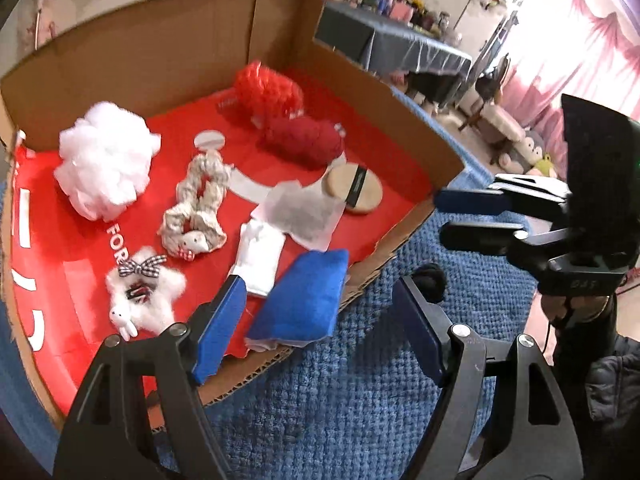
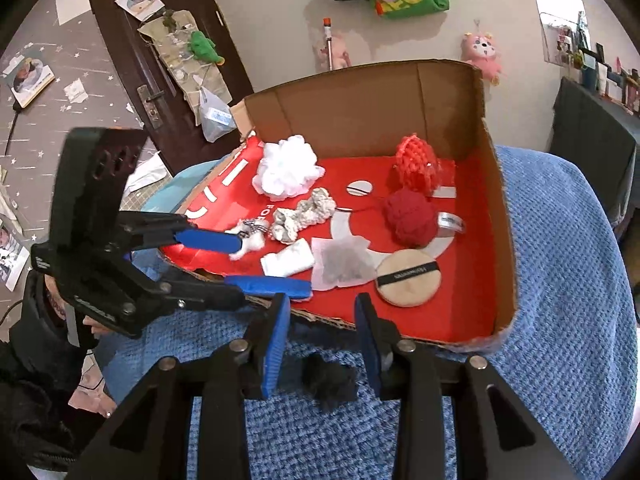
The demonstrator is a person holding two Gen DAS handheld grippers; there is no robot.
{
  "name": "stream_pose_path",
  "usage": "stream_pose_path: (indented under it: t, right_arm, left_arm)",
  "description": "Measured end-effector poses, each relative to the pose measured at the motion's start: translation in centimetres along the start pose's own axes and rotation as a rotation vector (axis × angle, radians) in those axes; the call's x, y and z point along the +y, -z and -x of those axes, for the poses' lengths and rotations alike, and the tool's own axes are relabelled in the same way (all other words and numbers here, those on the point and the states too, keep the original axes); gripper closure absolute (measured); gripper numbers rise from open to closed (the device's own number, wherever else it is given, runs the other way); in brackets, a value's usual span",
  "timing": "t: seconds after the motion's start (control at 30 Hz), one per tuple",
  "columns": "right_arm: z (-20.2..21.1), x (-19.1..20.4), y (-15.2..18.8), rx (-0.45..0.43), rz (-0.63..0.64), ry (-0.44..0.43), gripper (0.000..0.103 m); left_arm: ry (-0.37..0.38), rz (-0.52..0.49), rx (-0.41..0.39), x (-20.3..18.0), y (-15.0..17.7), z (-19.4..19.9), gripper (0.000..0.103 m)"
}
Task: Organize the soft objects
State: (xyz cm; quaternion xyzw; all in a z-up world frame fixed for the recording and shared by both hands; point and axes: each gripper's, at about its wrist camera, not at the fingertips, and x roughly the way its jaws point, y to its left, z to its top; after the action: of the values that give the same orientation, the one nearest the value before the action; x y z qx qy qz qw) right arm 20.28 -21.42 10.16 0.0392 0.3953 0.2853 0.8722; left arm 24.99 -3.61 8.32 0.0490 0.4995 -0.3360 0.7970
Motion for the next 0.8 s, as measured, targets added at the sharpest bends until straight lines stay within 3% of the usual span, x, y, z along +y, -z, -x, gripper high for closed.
stream_pose_path:
  t: [0.13,0.23,0.37,0.63,0.8]
  right_arm:
    - [-0.2,-0.2,0.0,0.013,0.005,-0.001,0.064]
    - [-0.7,-0.2,0.1,0.046,0.010,-0.008,0.056]
    - [-0.7,0.4,0.9,0.062,0.040,-0.031,0.035]
    - [-1.2,0.4,2.4,0.090,0.025,-0.059,0.035]
    - [-1.2,-0.1,2.7,0.087,-0.002,-0.076,0.035]
  left_arm:
    - [0.025,0.026,0.058,0.9,-0.3,-0.9,0.028]
    - [0.021,0.017,0.094,1.0,-0.3,-1.6,0.028]
    - [0.046,0.028,0.130,1.3,-0.1,-2.7,0.028]
    - [0.095,0.058,0.120,1.3,-0.4,-3.1,0.031]
    - [0.127,0.068,0.117,1.1,-0.5,-3.0,0.052]
